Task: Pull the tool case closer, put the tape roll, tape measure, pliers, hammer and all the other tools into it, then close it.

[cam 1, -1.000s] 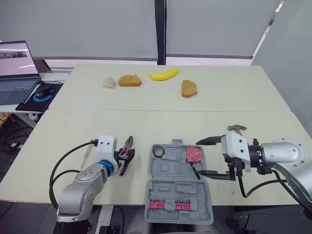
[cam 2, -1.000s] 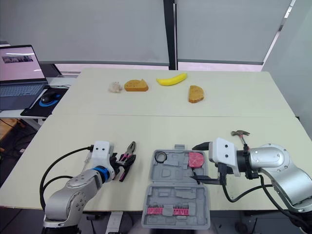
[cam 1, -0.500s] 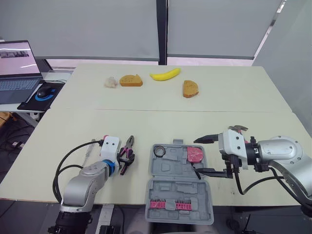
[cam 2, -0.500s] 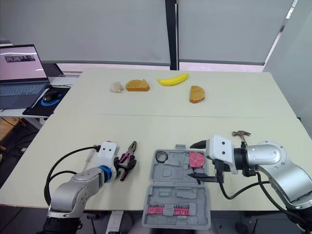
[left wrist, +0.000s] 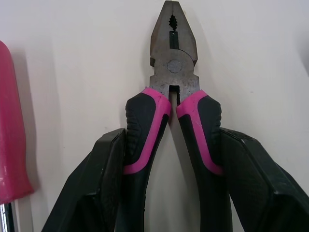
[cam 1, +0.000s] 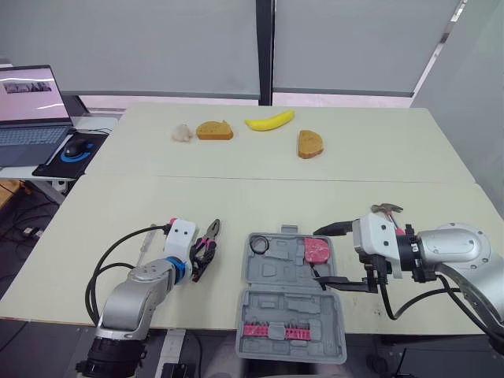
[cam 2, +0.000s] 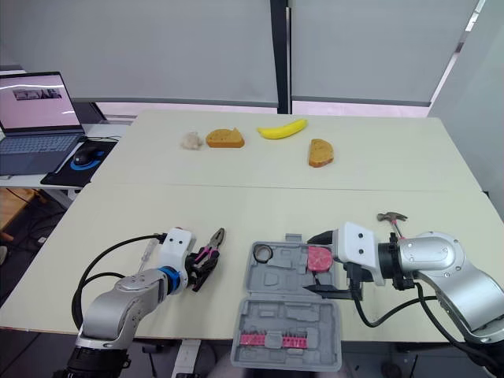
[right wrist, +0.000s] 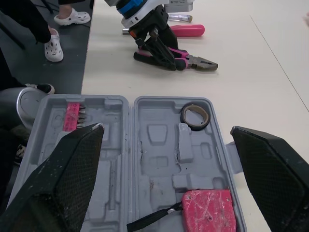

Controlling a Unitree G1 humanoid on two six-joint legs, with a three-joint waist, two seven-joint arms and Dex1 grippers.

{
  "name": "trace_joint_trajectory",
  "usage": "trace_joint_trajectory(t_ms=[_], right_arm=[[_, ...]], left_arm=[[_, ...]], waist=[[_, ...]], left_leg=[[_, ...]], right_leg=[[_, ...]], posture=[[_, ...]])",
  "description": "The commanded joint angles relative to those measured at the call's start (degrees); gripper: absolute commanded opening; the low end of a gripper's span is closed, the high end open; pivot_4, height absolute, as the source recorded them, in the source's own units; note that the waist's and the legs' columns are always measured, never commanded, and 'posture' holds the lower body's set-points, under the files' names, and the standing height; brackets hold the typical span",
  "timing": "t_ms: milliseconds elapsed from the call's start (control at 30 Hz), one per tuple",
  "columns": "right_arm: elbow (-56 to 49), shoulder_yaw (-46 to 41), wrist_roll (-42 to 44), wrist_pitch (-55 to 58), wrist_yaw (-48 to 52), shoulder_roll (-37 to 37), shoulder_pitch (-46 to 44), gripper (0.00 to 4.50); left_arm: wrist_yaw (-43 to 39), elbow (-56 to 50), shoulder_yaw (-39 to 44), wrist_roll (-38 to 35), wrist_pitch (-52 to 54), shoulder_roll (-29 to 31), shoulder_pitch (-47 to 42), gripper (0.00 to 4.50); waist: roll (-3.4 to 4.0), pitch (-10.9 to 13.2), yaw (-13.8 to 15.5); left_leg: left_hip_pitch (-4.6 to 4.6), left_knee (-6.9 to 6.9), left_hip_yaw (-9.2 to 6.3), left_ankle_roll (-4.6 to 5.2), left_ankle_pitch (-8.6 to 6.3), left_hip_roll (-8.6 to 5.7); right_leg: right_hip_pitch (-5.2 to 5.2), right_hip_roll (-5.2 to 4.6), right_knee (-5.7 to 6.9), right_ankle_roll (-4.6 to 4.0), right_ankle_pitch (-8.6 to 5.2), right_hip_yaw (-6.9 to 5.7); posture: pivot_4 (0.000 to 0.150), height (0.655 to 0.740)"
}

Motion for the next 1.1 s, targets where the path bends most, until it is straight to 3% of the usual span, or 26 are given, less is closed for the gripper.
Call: trace_joint_trajectory(t_ms=[33, 233, 467, 633, 833, 1100], right_arm=[[-2.3, -2.2, 0.6, -0.7, -0.7, -0.4, 0.5, 4.5], [-3.3, -3.7, 0.9, -0.7, -2.2, 0.0, 2.5, 4.5], [-6.6, -7.8, 2.1, 1.8, -5.4, -0.3, 7.4, 4.5], [-11.1, -13.6, 4.9, 5.2, -6.6, -1.5, 13.8, 4.5], [-16.0, -15.7, 6.0, 8.2, -9.6, -2.3, 17.0, 4.5], [-13.7, 5.3, -6.8, 18.0, -21.7, 0.0, 2.8, 4.5]], left_arm=[[-1.1, -1.6, 1.9, -0.4, -4.0, -0.2, 0.6, 2.58], [-4.8, -5.9, 4.8, 0.0, -11.4, 4.5, -2.6, 2.58], [-33.1, -7.6, -11.6, -0.2, -19.5, 19.5, -12.7, 2.58], [-42.5, -2.6, -20.8, 2.3, -24.7, 17.2, -23.3, 2.58], [-48.3, 1.6, -28.1, 5.4, -25.8, 13.3, -29.8, 2.58], [-49.9, 4.7, -32.5, 10.5, -25.0, 10.7, -33.7, 2.58]], waist=[[-0.01, 0.0, 0.0], [-0.18, 0.1, 0.0], [-0.11, 0.2, 0.0], [-0.12, 0.2, -0.1], [-0.16, 0.3, -0.8], [-0.21, 0.3, -1.7]], left_leg=[[-0.01, 0.0, 0.0, 0.0, 0.0, 0.0], [-0.11, 0.0, -0.04, -0.01, 0.01, 0.02], [-0.13, 0.0, -0.01, -0.01, 0.0, -0.05], [-0.2, -0.03, -0.05, 0.0, 0.0, 0.02], [-0.2, 0.01, 0.02, 0.02, 0.0, 0.01], [-0.17, 0.02, -0.05, 0.0, 0.03, 0.02]], right_leg=[[0.0, 0.0, 0.0, 0.0, 0.0, 0.0], [-0.03, 0.01, 0.0, 0.0, 0.0, -0.04], [-0.05, -0.03, -0.07, 0.0, 0.0, -0.01], [-0.06, 0.04, -0.04, -0.01, 0.0, -0.05], [-0.04, 0.04, -0.01, 0.0, 0.0, 0.0], [-0.06, 0.07, 0.06, 0.01, -0.01, -0.03]], posture=[[0.15, 0.74], [0.15, 0.74], [0.15, 0.74], [0.15, 0.74], [0.15, 0.74], [0.15, 0.74]])
